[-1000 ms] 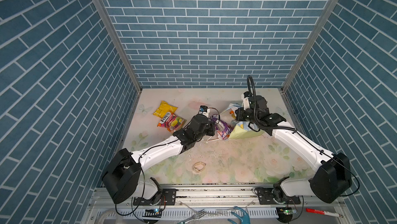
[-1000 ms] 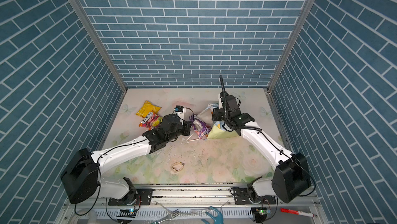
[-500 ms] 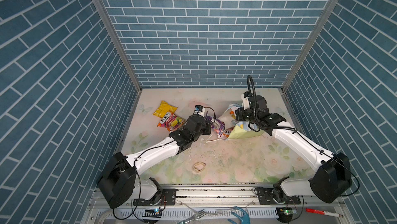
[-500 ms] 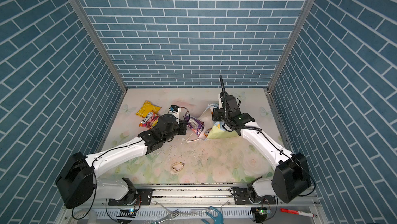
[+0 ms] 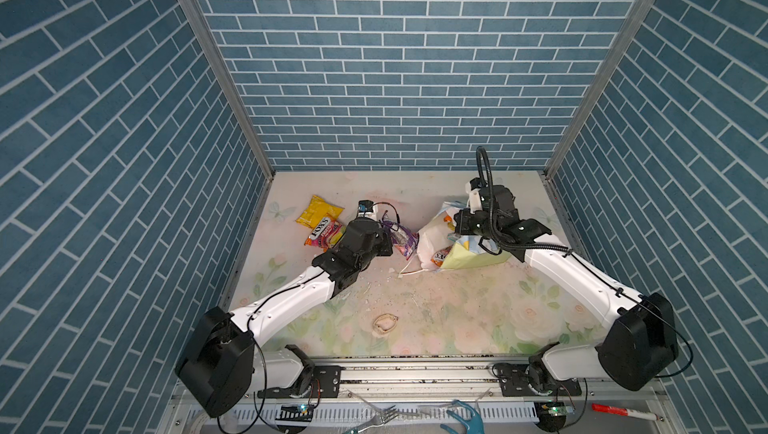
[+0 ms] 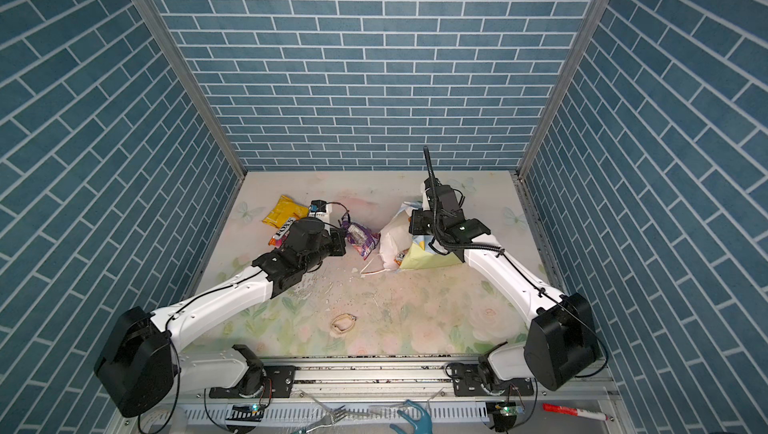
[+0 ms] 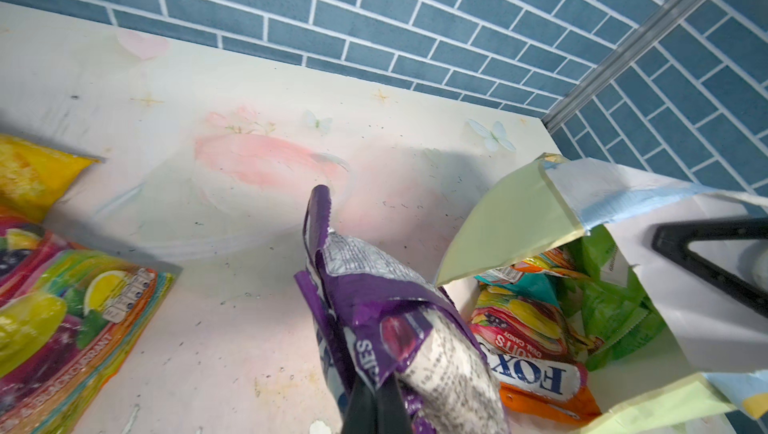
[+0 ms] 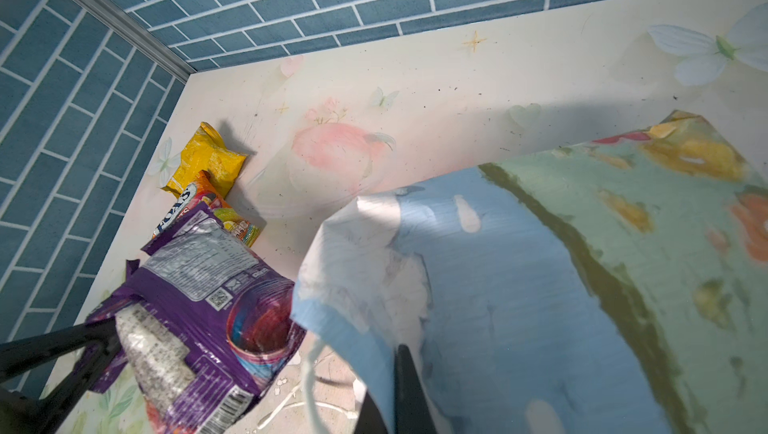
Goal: Take the snacks out of the paper bag
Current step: 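Carry the purple pack beside the Fox's bag and release it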
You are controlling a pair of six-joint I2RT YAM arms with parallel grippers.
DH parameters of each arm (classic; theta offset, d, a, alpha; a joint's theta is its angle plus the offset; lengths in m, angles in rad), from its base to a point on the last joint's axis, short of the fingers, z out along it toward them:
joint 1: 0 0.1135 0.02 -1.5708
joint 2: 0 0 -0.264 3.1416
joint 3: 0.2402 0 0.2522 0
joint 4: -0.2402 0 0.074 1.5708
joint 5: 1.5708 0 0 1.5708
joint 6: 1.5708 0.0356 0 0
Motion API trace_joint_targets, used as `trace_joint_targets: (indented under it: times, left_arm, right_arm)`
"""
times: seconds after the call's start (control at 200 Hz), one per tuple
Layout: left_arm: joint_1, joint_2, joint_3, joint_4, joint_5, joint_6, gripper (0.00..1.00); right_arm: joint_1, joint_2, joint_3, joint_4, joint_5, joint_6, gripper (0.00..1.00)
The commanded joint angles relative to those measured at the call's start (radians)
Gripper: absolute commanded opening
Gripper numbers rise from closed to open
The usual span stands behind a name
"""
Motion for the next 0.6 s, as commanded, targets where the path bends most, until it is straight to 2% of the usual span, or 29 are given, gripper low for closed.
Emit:
trace_joint_targets:
  times: [0.0, 0.295, 0.495, 0.595]
  left_arm:
    - [0.053, -0.06, -0.026, -0.004, -0.031, 0.011, 0.0]
    - [0.184, -0.206, -0.099, -0.095, -0.098, 0.029, 0.0]
    - [0.231, -0.333, -0.156, -0.194, -0.225, 0.068, 0.0]
    - [0.274, -0.367, -0.182, -0.232, -0.245, 0.061, 0.0]
  right_arm:
    - [0.0, 0.008, 0.025, 0.018, 0.015, 0.009, 0.0]
    - [0.0, 0.008, 0.032, 0.02, -0.003, 0.009, 0.0]
    - [0.001, 0.011, 0.026, 0.021, -0.012, 0.01, 0.0]
    - [0.0, 0.003, 0.022, 0.022, -0.01, 0.008, 0.0]
